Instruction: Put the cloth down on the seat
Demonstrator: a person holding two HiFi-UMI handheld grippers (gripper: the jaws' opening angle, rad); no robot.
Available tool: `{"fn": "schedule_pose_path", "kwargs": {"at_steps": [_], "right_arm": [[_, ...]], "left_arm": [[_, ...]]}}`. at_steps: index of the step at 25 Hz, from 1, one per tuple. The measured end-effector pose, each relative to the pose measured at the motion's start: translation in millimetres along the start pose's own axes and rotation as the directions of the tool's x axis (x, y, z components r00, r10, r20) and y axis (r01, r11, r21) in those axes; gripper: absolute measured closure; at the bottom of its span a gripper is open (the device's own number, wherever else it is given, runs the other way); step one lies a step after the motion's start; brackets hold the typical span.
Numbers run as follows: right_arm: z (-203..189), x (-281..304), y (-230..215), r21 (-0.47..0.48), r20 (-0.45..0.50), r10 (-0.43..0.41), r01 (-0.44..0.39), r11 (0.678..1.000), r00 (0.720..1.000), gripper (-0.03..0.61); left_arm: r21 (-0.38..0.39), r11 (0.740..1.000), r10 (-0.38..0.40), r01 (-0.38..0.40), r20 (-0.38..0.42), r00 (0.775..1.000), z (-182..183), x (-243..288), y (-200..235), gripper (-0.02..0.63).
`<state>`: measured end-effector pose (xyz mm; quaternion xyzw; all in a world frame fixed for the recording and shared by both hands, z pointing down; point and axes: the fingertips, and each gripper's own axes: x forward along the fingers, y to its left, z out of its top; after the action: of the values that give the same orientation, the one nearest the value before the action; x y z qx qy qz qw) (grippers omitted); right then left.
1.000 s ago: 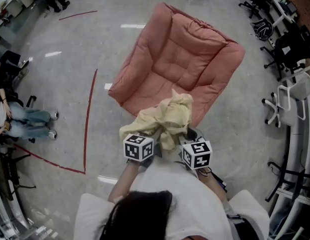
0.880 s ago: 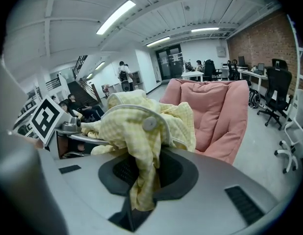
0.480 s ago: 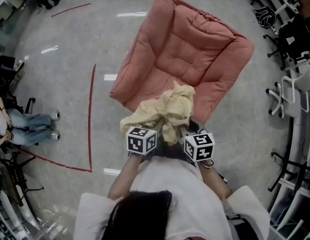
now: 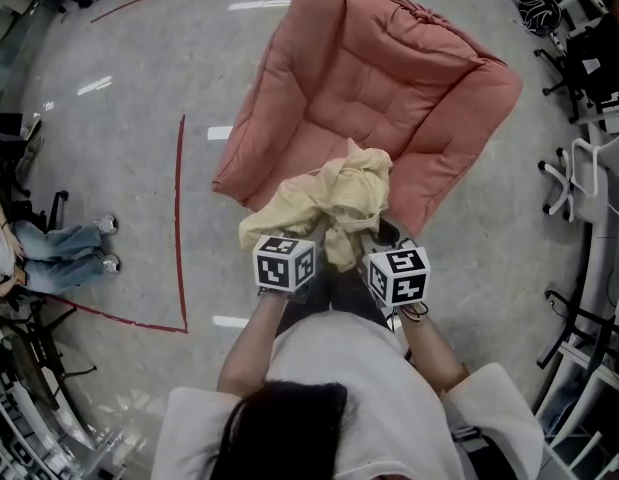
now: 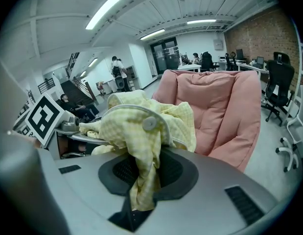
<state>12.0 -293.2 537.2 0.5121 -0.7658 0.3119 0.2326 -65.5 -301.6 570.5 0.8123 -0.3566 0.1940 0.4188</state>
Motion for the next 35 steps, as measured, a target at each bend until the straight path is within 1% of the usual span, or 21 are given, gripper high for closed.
{"fn": "schedule_pose_path", "kwargs": {"at_steps": [3,6,11,16,22,24,28,35], "right_arm": [[0,13,-7,0.038,-0.017,0.003,-0.003,0.999,1.000,0.495],[0,27,-20,0.042,-0.033,0.002,-0.001,0.999,0.999,0.495],[-12,59,-47,0.080,-0.058,-0.003,0.007,0.997,0.998,0.495],[-24,93,-65,0.094,-0.086,-0.014,0.022,0.995,0.996,0.495],[-44,139,-89,0.124,-0.111,-0.016,0.030,0.992,0.994,0.495],[-50,153,-95,0.120,-0.123,-0.017,0.032,0.992,0.992,0.495],[-60,178,-108,0.111,-0.143,-0.025,0.042,0.993,0.989,0.495],[-96,226,-126,0.153,-0.182,-0.032,0.060,0.986,0.983,0.495]], "left_arm": [[-0.017,1.000,0.009,-0.009,-0.015,1.000,1,13,10,0.552],[-0.030,0.999,0.016,-0.018,-0.035,0.999,3,31,18,0.552],[-0.026,0.998,0.055,-0.056,-0.068,0.996,1,70,37,0.552],[-0.051,0.996,0.066,-0.072,-0.099,0.993,-6,103,61,0.552],[-0.085,0.991,0.096,-0.107,-0.122,0.988,-17,143,93,0.552],[-0.095,0.988,0.105,-0.118,-0.131,0.986,-21,154,103,0.552],[-0.093,0.989,0.103,-0.118,-0.150,0.983,-27,178,120,0.552],[-0.092,0.987,0.109,-0.130,-0.203,0.973,-52,220,158,0.552]]}}
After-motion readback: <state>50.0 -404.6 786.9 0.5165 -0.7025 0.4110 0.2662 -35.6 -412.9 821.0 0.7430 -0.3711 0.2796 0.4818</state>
